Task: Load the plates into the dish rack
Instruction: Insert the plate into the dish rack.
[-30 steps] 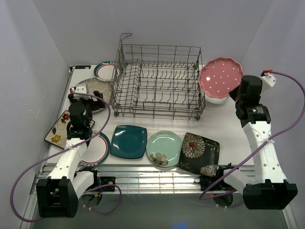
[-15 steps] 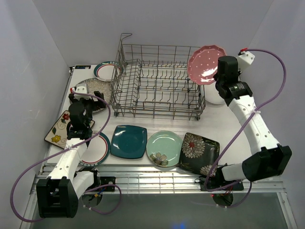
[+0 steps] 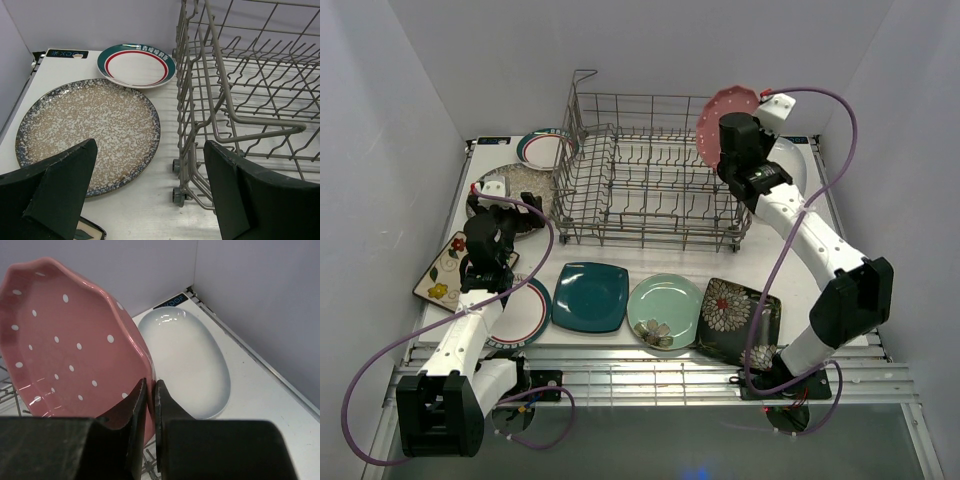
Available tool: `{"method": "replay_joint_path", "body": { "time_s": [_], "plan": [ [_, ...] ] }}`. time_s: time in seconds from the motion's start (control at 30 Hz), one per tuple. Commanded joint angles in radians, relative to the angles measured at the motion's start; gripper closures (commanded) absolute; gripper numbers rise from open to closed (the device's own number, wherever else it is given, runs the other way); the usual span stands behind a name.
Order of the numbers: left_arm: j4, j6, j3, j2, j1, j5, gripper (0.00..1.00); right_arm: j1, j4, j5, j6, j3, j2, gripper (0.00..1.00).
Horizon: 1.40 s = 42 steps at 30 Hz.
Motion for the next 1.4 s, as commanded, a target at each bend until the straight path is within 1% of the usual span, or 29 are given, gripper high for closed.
{"method": "replay_joint_path", "body": {
  "time_s": [0.0,0.03,0.07,0.13,0.17,0.2,0.23,0.3,0.33,0.37,0.4,0.43,0.47,0.5,0.53,0.57,0.63,0.67,0.7,0.73,0.77,0.8,0.87,0.97,1.0,1.03,1.13,1.37],
  "plan": [
    [0.012,0.008,0.026,-0.019,0.006,0.021,0.02,0.023,0.372,0.201,-0.119,0.098,-0.005,0.92],
    [0.012,0.008,0.026,-0.020,0.006,0.029,0.02,0.027,0.395,0.218,-0.145,0.099,0.005,0.92],
    [0.012,0.009,0.024,-0.020,0.006,0.032,0.02,0.038,0.474,0.236,-0.232,0.099,0.011,0.92],
    [0.012,0.009,0.024,-0.022,0.006,0.043,0.02,0.053,0.637,0.323,-0.376,0.074,0.032,0.92],
    [0.013,0.009,0.023,-0.023,0.006,0.052,0.02,0.067,0.761,0.346,-0.497,0.057,0.044,0.92],
    [0.014,0.009,0.021,-0.028,0.006,0.056,0.02,0.072,1.047,0.363,-0.623,0.046,0.061,0.92],
    [0.014,0.009,0.021,-0.031,0.006,0.062,0.02,0.075,1.194,0.397,-0.887,0.046,0.113,0.92],
    [0.012,0.009,0.018,-0.039,0.006,0.078,0.02,0.078,1.457,0.426,-1.153,0.119,0.190,0.92],
    [0.012,0.009,0.018,-0.042,0.006,0.084,0.02,0.079,1.700,0.432,-1.428,0.168,0.287,0.92],
    [0.012,0.008,0.017,-0.045,0.006,0.087,0.02,0.078,1.817,0.436,-1.567,0.295,0.340,0.92],
    [0.013,0.008,0.017,-0.046,0.006,0.093,0.02,0.078,1.905,0.440,-1.690,0.378,0.458,0.92],
    [0.014,0.008,0.015,-0.046,0.006,0.096,0.02,0.078,1.977,0.443,-1.859,0.468,0.518,0.92],
    [0.012,0.009,0.015,-0.045,0.006,0.098,0.02,0.076,1.977,0.443,-1.912,0.633,0.570,0.92],
    [0.013,0.009,0.015,-0.046,0.006,0.098,0.02,0.078,1.977,0.442,-1.954,0.700,0.621,0.92],
    [0.014,0.009,0.015,-0.043,0.006,0.096,0.02,0.078,1.971,0.439,-1.978,0.746,0.690,0.92],
    [0.014,0.011,0.017,-0.042,0.006,0.096,0.02,0.078,1.964,0.436,-1.986,0.770,0.704,0.92],
    [0.014,0.011,0.017,-0.039,0.006,0.096,0.02,0.076,1.929,0.422,-1.934,0.706,0.684,0.92],
    [0.014,0.011,0.015,-0.039,0.006,0.098,0.02,0.076,1.852,0.420,-1.884,0.658,0.663,0.92],
    [0.014,0.011,0.015,-0.040,0.006,0.098,0.02,0.078,1.814,0.417,-1.762,0.555,0.608,0.92],
    [0.014,0.011,0.015,-0.039,0.006,0.098,0.02,0.076,1.758,0.413,-1.689,0.509,0.579,0.92],
    [0.014,0.011,0.015,-0.039,0.006,0.099,0.02,0.076,1.634,0.408,-1.614,0.471,0.556,0.92],
    [0.014,0.012,0.015,-0.037,0.006,0.099,0.02,0.076,1.591,0.399,-1.504,0.440,0.519,0.92],
    [0.014,0.012,0.017,-0.037,0.006,0.098,0.02,0.078,1.540,0.387,-1.452,0.391,0.502,0.92],
    [0.015,0.014,0.015,-0.039,0.006,0.098,0.02,0.076,1.547,0.379,-1.477,0.409,0.520,0.92],
    [0.015,0.014,0.015,-0.039,0.006,0.099,0.02,0.076,1.573,0.379,-1.492,0.423,0.544,0.92],
    [0.017,0.014,0.015,-0.039,0.006,0.099,0.02,0.076,1.590,0.379,-1.533,0.452,0.558,0.92],
    [0.015,0.016,0.015,-0.040,0.006,0.096,0.02,0.076,1.604,0.370,-1.570,0.512,0.612,0.92],
    [0.017,0.017,0.012,-0.042,0.006,0.104,0.02,0.073,1.556,0.319,-1.528,0.572,0.677,0.92]
  ]
}}
